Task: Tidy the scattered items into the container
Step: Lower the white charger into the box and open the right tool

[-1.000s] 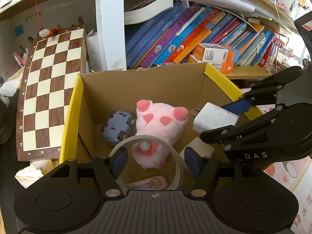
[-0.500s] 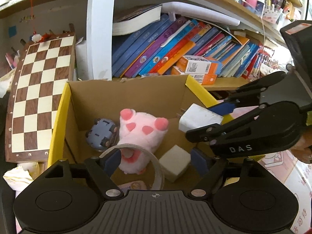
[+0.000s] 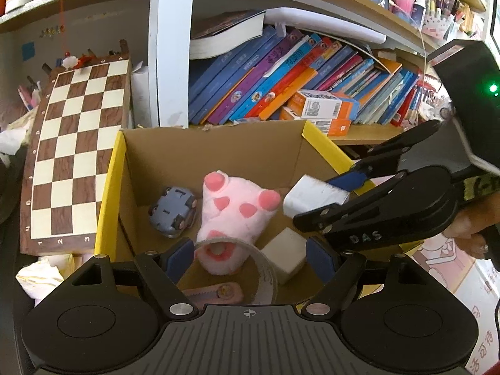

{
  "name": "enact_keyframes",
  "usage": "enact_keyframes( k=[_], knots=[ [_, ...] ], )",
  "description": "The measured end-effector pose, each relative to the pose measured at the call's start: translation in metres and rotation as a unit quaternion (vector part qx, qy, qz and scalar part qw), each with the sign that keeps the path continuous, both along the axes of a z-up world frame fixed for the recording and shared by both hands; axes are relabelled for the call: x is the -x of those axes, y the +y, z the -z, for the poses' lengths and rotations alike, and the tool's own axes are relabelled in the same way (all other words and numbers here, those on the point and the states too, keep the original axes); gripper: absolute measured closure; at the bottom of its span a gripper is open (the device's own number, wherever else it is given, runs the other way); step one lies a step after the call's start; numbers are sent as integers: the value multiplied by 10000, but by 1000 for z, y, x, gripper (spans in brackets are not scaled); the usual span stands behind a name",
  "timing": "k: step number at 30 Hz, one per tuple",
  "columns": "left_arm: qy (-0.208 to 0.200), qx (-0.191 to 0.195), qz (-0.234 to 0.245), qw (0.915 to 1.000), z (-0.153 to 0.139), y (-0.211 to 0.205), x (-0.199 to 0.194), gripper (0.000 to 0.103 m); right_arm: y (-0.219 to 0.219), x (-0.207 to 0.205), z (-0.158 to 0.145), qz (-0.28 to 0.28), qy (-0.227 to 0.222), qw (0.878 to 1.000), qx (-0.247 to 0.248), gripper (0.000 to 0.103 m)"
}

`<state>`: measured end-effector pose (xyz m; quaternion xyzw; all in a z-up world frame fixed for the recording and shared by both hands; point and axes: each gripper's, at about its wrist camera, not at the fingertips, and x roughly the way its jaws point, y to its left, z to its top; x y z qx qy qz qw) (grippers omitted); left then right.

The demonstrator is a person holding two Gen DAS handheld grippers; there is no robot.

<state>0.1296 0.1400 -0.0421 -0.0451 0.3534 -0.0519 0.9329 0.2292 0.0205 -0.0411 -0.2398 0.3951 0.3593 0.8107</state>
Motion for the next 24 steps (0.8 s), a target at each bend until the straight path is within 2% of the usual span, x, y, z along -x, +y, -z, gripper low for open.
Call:
enact_keyframes(
  k=[6,15,24],
  knots=[
    [41,-70,38,10000,3,-2,-2,17,2,-4,1,124,-2,9999,-23,60],
    [35,-44,-26,10000,2,0,-2,16,3,-6,-6,189,-170,9996,-115,59],
    [-30,-57,-53,10000,-3,-3,0,16,2,-2,-14,189,-270,9993,-196,48]
  ],
)
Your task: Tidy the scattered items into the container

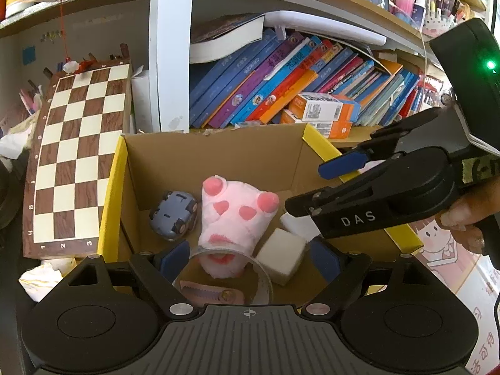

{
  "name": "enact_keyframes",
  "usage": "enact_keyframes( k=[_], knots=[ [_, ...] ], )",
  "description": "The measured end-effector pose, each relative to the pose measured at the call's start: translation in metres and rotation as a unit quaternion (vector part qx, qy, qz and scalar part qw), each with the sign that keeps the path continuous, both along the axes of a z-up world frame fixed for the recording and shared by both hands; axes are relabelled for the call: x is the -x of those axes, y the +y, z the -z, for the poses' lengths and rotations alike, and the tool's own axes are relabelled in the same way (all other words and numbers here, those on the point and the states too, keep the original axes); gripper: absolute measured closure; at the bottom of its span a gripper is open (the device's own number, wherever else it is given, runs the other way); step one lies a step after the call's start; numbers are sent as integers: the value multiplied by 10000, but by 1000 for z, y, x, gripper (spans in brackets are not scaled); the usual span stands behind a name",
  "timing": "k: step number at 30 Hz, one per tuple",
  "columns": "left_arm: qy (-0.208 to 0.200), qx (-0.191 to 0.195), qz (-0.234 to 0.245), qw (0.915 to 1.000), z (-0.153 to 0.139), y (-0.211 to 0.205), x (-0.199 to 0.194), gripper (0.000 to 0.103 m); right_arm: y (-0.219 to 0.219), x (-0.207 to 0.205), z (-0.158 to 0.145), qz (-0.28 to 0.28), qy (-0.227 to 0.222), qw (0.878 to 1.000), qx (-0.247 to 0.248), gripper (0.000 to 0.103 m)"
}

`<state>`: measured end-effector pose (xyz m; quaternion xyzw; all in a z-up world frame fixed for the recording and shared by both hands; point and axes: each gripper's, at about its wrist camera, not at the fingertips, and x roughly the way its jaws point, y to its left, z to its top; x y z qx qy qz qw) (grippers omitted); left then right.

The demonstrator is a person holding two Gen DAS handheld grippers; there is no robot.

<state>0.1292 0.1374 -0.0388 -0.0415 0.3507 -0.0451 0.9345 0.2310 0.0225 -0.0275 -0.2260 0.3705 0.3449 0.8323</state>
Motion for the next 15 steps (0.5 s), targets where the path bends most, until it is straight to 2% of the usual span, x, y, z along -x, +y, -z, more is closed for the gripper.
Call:
enact_keyframes(
  k=[4,15],
  knots=[
    [-33,-1,-9,10000,-3,-1,1,16,-4,3,-4,63,-12,9999,-78,40],
    [-140,-67,43,9999,-14,-10,8,16,-19,17,-23,198,-149,9994,-243,29]
  ],
)
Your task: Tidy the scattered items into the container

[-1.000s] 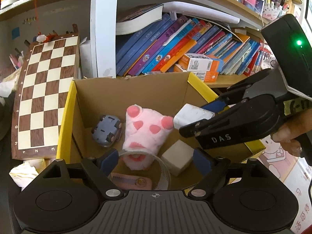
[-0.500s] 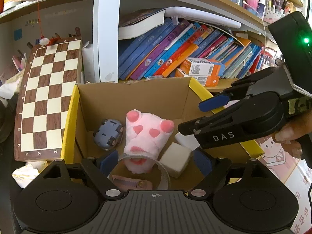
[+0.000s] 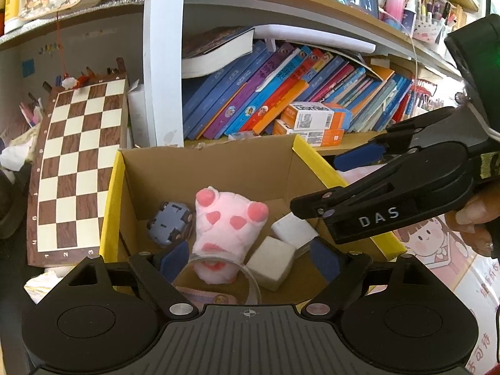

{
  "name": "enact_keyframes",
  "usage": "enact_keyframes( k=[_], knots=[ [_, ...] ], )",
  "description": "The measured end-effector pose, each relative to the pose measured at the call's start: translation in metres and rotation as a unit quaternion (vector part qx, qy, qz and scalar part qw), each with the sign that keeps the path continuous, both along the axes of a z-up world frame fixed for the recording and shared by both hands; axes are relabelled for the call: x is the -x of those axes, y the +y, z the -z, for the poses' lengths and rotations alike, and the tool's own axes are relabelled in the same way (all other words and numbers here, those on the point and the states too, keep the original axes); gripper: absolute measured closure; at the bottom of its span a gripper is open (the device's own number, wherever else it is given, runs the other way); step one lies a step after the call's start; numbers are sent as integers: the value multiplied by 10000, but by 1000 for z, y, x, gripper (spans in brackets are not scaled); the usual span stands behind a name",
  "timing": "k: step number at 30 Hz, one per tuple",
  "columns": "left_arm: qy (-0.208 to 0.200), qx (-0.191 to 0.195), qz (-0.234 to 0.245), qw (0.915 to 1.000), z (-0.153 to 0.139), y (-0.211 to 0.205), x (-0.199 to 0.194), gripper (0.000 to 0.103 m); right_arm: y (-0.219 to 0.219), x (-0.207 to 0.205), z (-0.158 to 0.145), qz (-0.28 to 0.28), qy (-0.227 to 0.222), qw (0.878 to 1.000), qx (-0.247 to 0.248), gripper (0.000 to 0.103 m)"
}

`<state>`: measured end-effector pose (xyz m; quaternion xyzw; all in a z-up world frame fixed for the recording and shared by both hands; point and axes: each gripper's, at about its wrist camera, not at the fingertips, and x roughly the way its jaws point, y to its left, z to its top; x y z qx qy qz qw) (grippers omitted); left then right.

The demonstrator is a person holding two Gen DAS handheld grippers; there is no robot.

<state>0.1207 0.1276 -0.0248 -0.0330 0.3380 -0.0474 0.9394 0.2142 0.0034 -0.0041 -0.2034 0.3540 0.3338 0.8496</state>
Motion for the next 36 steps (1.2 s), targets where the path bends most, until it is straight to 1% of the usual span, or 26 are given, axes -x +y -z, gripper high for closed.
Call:
enact_keyframes(
  k=[7,12,13,15,21,28,36],
  knots=[
    [-69,-78,-43,9999,-9,-4,11,16,-15,12,-11,223,-56,9996,-180,23],
    [-151,-153,-97,9997,-19,-6,20,14,-29,21,-16,379,-34,9988,-323,22],
    [-167,-169,-110,9997,-20,-6,22,12,-31,23,-17,403,-37,9986,-340,22],
    [-186,-187,-138,9996,-23,-8,26,9,-36,28,-18,454,-42,9983,-376,22],
    [-168,-263,-191,9993,-26,-14,38,9,-52,45,-16,633,91,9967,-506,19],
    [-115,-361,-301,9988,-27,-21,50,9,-68,66,-16,809,42,9953,-539,14],
    [-120,-411,-366,9984,-32,-30,63,8,-83,85,-19,908,-67,9943,-560,13]
  ],
)
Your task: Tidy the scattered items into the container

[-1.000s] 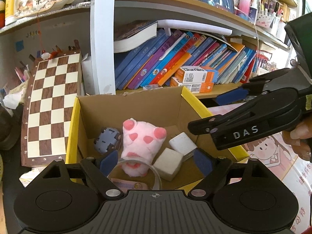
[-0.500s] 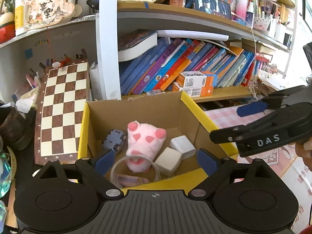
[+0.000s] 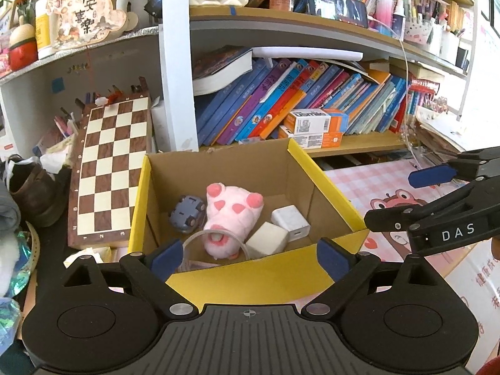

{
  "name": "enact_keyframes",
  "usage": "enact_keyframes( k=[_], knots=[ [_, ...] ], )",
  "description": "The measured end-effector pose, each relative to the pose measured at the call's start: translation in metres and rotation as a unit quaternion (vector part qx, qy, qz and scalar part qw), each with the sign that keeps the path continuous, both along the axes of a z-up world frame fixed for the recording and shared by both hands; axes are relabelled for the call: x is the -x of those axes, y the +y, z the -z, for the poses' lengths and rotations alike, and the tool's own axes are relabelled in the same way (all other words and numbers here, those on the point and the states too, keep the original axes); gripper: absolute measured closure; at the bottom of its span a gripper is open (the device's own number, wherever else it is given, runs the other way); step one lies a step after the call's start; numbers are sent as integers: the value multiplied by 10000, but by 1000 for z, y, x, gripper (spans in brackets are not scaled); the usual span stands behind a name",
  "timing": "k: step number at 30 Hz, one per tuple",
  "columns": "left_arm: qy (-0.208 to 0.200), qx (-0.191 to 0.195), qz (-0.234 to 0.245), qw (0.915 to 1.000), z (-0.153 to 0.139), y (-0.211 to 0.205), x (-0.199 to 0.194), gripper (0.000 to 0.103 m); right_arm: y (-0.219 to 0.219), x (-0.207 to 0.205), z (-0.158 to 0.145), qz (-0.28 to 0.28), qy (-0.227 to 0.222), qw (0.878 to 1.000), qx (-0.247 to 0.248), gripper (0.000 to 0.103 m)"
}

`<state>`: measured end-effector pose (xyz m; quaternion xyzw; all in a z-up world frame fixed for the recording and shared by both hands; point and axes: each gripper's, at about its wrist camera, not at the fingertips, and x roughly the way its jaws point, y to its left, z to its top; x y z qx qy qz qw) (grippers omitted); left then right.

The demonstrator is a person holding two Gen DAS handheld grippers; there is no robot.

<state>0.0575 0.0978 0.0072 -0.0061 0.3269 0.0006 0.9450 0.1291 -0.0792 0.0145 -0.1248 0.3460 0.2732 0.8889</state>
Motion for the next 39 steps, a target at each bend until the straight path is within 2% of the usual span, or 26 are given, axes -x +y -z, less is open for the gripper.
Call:
enact_keyframes(
  k=[9,14,20,23,39],
  knots=[
    [-8,-44,-24,10000,-3,-14,15,8,-14,21,4,112,-5,9999,20,12],
    [32,-94,-43,9999,-2,-24,21,6,-22,30,7,174,-46,9998,105,5],
    [133,-343,-69,9993,2,-38,25,5,-31,39,11,295,-61,9995,74,3],
    [169,-313,-47,9994,3,-43,26,5,-36,44,15,438,-82,9989,108,0],
    [448,-331,-223,9982,14,-66,31,5,-63,57,28,688,23,9976,117,0]
  ],
)
